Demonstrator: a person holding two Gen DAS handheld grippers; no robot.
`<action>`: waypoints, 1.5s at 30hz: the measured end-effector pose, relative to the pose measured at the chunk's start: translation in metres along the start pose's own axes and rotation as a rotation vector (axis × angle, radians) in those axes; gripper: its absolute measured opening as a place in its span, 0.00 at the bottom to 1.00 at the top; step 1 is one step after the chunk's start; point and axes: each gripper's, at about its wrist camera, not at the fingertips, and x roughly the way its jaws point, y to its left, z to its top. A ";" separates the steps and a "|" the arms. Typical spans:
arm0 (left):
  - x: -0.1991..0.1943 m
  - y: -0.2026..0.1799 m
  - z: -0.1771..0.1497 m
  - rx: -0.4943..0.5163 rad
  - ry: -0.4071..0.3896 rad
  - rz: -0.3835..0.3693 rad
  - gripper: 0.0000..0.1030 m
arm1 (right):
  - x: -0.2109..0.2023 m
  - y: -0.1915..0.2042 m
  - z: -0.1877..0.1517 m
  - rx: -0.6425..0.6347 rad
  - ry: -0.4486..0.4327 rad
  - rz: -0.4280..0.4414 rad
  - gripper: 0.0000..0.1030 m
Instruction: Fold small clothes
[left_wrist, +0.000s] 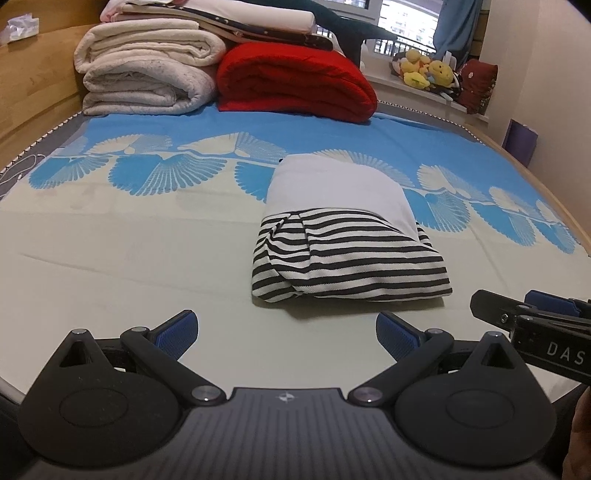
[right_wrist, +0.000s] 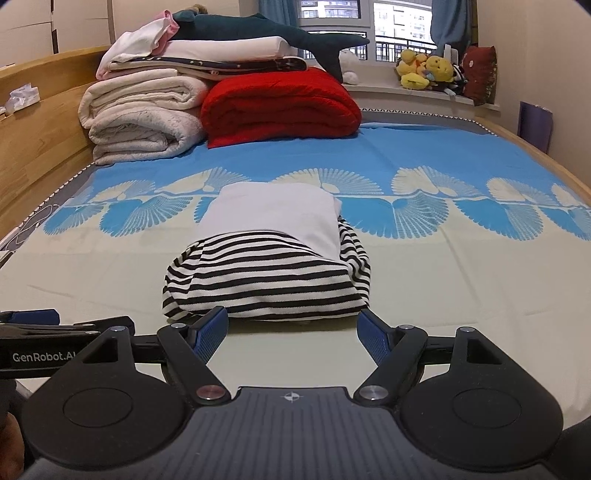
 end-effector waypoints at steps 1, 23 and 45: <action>0.000 -0.001 0.000 0.001 0.000 0.000 1.00 | 0.000 0.000 0.000 0.001 0.001 0.001 0.76; 0.002 -0.002 -0.001 -0.003 0.004 -0.020 1.00 | 0.001 0.006 0.000 -0.021 0.004 0.009 0.76; 0.003 -0.002 -0.002 -0.006 0.007 -0.020 1.00 | 0.003 0.006 -0.002 -0.023 0.009 0.010 0.76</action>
